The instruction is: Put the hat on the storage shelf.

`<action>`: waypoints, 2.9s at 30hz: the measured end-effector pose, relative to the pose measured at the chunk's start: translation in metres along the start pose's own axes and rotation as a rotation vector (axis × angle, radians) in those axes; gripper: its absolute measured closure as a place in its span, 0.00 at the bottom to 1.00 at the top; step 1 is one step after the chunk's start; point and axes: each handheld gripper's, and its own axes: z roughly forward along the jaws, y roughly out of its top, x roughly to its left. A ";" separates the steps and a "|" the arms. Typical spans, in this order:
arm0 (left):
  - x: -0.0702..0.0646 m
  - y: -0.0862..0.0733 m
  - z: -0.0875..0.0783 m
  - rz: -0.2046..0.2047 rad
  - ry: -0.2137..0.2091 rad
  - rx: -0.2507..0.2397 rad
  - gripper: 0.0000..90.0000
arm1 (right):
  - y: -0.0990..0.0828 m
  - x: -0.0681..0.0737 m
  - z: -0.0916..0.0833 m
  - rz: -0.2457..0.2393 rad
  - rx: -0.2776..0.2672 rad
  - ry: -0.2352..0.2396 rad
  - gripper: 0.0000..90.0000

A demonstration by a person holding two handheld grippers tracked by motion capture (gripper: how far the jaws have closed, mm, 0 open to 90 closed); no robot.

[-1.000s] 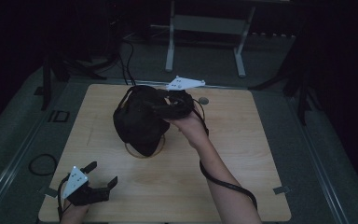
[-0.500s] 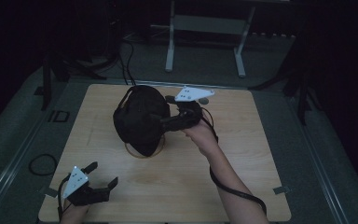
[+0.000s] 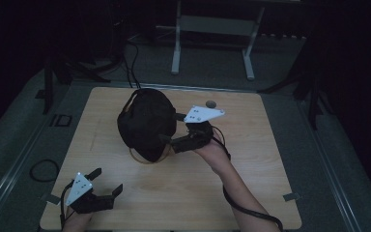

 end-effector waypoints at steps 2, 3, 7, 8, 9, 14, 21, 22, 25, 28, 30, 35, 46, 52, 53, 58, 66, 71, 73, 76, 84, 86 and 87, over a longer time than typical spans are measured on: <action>0.000 0.000 0.000 0.000 -0.002 -0.003 0.03 | -0.007 0.002 -0.001 0.002 0.005 0.007 0.15; 0.000 0.000 -0.001 0.003 -0.002 -0.002 0.03 | -0.012 0.004 -0.003 0.004 0.007 0.010 0.15; 0.000 0.000 -0.001 0.004 -0.003 -0.003 0.02 | -0.024 0.006 -0.008 0.002 0.003 0.003 0.15; 0.000 0.000 -0.001 0.002 -0.003 -0.004 0.02 | -0.024 0.006 -0.008 0.002 0.003 0.003 0.15; 0.000 0.000 0.000 0.004 -0.003 -0.001 0.03 | -0.025 0.006 -0.009 0.001 0.004 0.002 0.15; 0.000 0.000 0.000 0.007 -0.004 0.003 0.03 | -0.041 0.008 -0.012 -0.020 0.014 0.008 0.15; 0.000 0.000 0.000 0.004 -0.005 0.001 0.03 | -0.065 0.010 -0.015 -0.007 0.038 0.010 0.15; 0.000 0.000 0.000 0.005 -0.005 0.005 0.03 | -0.068 0.010 -0.015 -0.004 0.041 0.011 0.15; -0.001 0.000 0.000 0.008 -0.007 0.004 0.03 | -0.077 0.009 -0.016 -0.004 0.049 0.014 0.15; -0.001 -0.001 0.000 0.006 -0.007 0.003 0.03 | -0.088 0.011 -0.015 -0.017 0.067 0.013 0.15; 0.000 -0.001 0.000 0.003 -0.006 0.001 0.03 | -0.096 0.012 -0.015 -0.023 0.081 0.022 0.15; -0.001 -0.001 0.000 0.005 -0.010 0.005 0.03 | -0.111 0.014 -0.015 -0.010 0.095 0.038 0.15; -0.001 -0.001 0.001 0.009 -0.011 0.007 0.03 | -0.142 0.013 -0.023 0.008 0.120 0.032 0.15; -0.001 -0.001 0.001 0.008 -0.011 0.007 0.03 | -0.153 0.009 -0.031 0.012 0.136 0.017 0.16; -0.001 -0.001 0.001 0.009 -0.008 0.009 0.03 | -0.155 0.009 -0.032 0.013 0.140 0.017 0.16; 0.000 -0.001 0.001 0.009 -0.007 0.016 0.03 | -0.164 0.007 -0.038 0.029 0.131 0.022 0.16; 0.000 -0.002 0.001 0.004 -0.010 0.017 0.03 | -0.175 0.004 -0.048 0.033 0.148 0.005 0.16; 0.000 -0.002 0.002 0.003 -0.007 0.018 0.03 | -0.181 0.001 -0.054 0.037 0.160 -0.010 0.16; 0.000 -0.002 0.002 0.006 -0.005 0.020 0.03 | -0.184 0.000 -0.058 0.045 0.159 -0.019 0.16; 0.000 -0.002 0.002 0.005 -0.005 0.021 0.03 | -0.187 -0.002 -0.063 0.052 0.158 -0.032 0.16; 0.000 -0.002 0.002 0.004 -0.009 0.020 0.03 | -0.194 -0.008 -0.078 0.067 0.156 -0.066 0.16; -0.001 -0.002 0.002 0.006 -0.010 0.023 0.03 | -0.196 -0.009 -0.082 0.070 0.159 -0.073 0.16; -0.001 -0.002 0.003 0.007 -0.010 0.024 0.03 | -0.198 -0.010 -0.084 0.071 0.161 -0.078 0.16</action>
